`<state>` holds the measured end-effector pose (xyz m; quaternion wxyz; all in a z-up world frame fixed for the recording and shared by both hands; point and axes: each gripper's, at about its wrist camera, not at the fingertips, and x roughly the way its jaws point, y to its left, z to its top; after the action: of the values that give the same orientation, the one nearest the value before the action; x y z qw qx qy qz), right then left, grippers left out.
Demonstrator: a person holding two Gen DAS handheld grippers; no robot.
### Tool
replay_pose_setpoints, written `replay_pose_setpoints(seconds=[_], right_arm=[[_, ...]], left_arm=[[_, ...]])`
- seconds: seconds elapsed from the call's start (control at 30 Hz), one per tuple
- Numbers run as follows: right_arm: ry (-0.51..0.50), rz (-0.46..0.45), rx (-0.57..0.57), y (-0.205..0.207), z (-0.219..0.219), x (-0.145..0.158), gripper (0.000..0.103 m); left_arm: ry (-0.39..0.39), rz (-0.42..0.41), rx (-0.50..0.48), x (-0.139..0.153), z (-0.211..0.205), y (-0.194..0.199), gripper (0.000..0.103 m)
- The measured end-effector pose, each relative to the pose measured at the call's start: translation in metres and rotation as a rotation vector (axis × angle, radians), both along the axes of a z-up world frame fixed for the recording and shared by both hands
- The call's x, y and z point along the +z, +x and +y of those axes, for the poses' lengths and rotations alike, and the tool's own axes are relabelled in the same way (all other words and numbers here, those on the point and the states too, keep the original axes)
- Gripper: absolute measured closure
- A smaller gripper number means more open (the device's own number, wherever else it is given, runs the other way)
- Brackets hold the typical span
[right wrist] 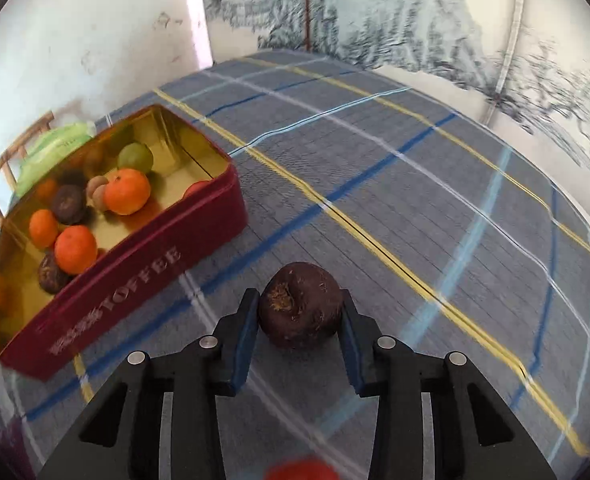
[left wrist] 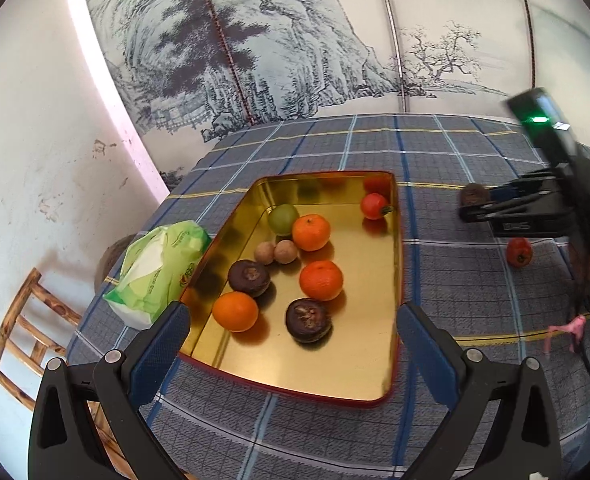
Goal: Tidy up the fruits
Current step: 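Grasp a red tomato on the cloth with the left tool while the right tool holds the brown fruit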
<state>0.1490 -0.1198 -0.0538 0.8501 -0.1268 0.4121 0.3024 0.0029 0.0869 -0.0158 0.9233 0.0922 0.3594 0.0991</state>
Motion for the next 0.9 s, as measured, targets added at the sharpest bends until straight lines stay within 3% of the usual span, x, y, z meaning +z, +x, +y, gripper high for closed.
replay_pose_setpoints(seconds=[0.1,0.13,0.2,0.37,0.4,0.47,0.53,0.57,0.63,0.67,0.7,0.77,0.83,0.87,0.9], right_arm=[[0.026,-0.026,-0.092,-0.032,-0.057,0.007,0.064],[0.027,-0.029,-0.12,-0.021,-0.039,0.018,0.064],[0.028,-0.036,-0.199,-0.027,-0.069,0.014,0.064],[0.035,-0.011,-0.354,-0.026,-0.176,0.004,0.064],[0.034,-0.002,-0.387,-0.026,-0.216,0.002,0.064],[0.037,0.011,-0.419,-0.03,-0.216,-0.002,0.064],[0.038,0.029,-0.45,-0.032,-0.263,-0.007,0.064],[0.047,0.022,-0.452,-0.043,-0.25,-0.009,0.064],[0.061,0.012,-0.453,-0.042,-0.279,-0.008,0.064],[0.063,0.006,-0.452,-0.033,-0.26,-0.005,0.064],[0.064,0.002,-0.453,-0.035,-0.288,-0.005,0.064],[0.07,0.005,-0.451,-0.037,-0.239,-0.005,0.064],[0.089,0.011,-0.45,-0.043,-0.273,-0.006,0.064],[0.094,0.012,-0.449,-0.048,-0.254,-0.006,0.064],[0.099,0.014,-0.449,-0.051,-0.281,-0.006,0.064]], left_arm=[[-0.004,0.009,-0.019,0.0,-0.01,0.0,0.001],[-0.003,0.011,-0.03,0.001,-0.015,0.0,0.001],[0.006,0.011,-0.048,0.001,-0.025,0.0,0.001],[0.034,0.009,-0.106,0.002,-0.052,0.002,0.0],[0.042,0.011,-0.123,0.001,-0.059,0.003,0.0],[0.042,0.024,-0.157,-0.002,-0.068,0.006,0.0],[0.037,0.044,-0.191,-0.006,-0.077,0.01,0.0],[0.034,0.051,-0.208,-0.008,-0.081,0.011,0.0],[0.037,0.061,-0.242,-0.011,-0.089,0.014,0.0],[0.039,0.066,-0.26,-0.012,-0.094,0.016,0.001],[0.042,0.068,-0.274,-0.013,-0.099,0.017,0.001],[0.046,0.071,-0.307,-0.016,-0.109,0.02,0.0],[0.044,0.076,-0.332,-0.019,-0.116,0.022,0.0],[0.035,0.084,-0.348,-0.022,-0.121,0.026,0.0],[0.026,0.093,-0.358,-0.024,-0.124,0.029,0.0]])
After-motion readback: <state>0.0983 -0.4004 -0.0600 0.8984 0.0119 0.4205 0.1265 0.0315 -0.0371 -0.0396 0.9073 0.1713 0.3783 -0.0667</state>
